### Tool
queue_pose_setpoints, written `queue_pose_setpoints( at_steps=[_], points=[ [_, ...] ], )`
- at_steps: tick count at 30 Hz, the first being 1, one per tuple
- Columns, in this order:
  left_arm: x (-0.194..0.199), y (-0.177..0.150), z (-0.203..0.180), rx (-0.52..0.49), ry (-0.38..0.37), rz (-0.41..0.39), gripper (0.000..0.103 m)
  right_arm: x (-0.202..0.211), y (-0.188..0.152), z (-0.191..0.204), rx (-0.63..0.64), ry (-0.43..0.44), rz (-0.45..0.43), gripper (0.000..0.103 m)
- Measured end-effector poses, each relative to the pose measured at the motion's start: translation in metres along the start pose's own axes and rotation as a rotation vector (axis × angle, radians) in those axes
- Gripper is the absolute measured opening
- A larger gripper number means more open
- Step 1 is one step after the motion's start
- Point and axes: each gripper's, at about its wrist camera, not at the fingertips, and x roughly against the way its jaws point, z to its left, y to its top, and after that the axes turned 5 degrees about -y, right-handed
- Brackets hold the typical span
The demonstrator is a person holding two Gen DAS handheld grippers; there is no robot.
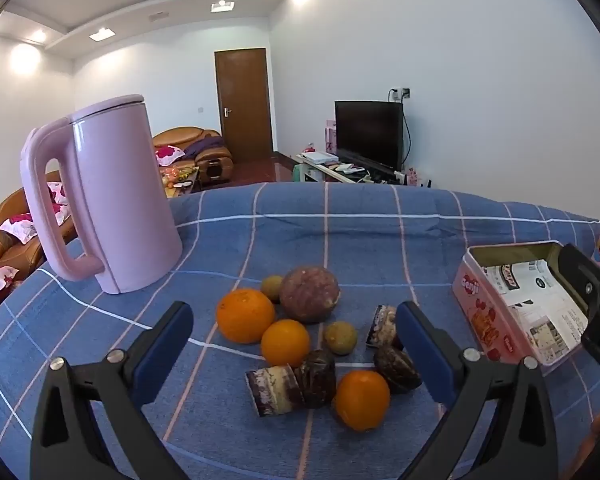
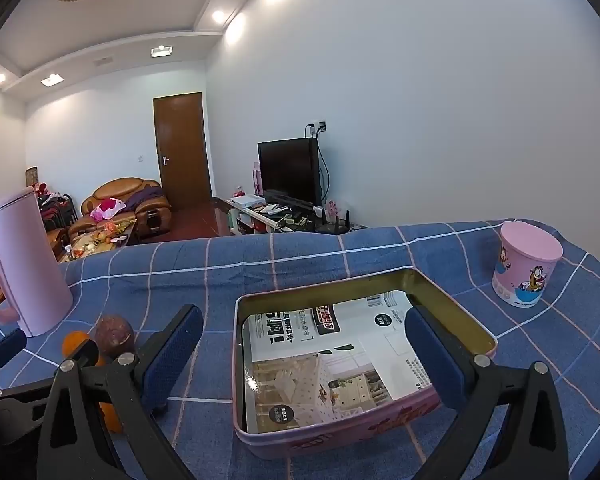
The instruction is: Organize fruits
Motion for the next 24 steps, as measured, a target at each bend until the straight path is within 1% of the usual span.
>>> queue_pose_setpoints(
  at_steps=[2,3,6,10,24],
  points=[
    [0.003,-0.001,-0.002,0.004,-0.005,-0.007,0.103,0.000,0.000,0.000,0.001,0.001,0.001,0.102],
    [0.001,-0.001,-0.002,0.000,-0.025,0.003,0.103,0.000,0.000,0.000,0.004,-0.001,0.003,0.102],
    [0.004,0.001,0.003,0.013,-0.059,-0.004,0.103,0.000,0.000,0.000,0.005,0.001,0.003,0.102],
    [0.010,0.000,-0.005,-0.021,-0.052,-0.020,0.103,-0.001,0.001,0.004,0.010,0.001,0.007,0.102],
    [0.012,-0.003,-0.006,-0.021,-0.060,-0.021,0.103,-0.001,0.000,0.003,0.016,0.003,0.008,0.102]
  ],
)
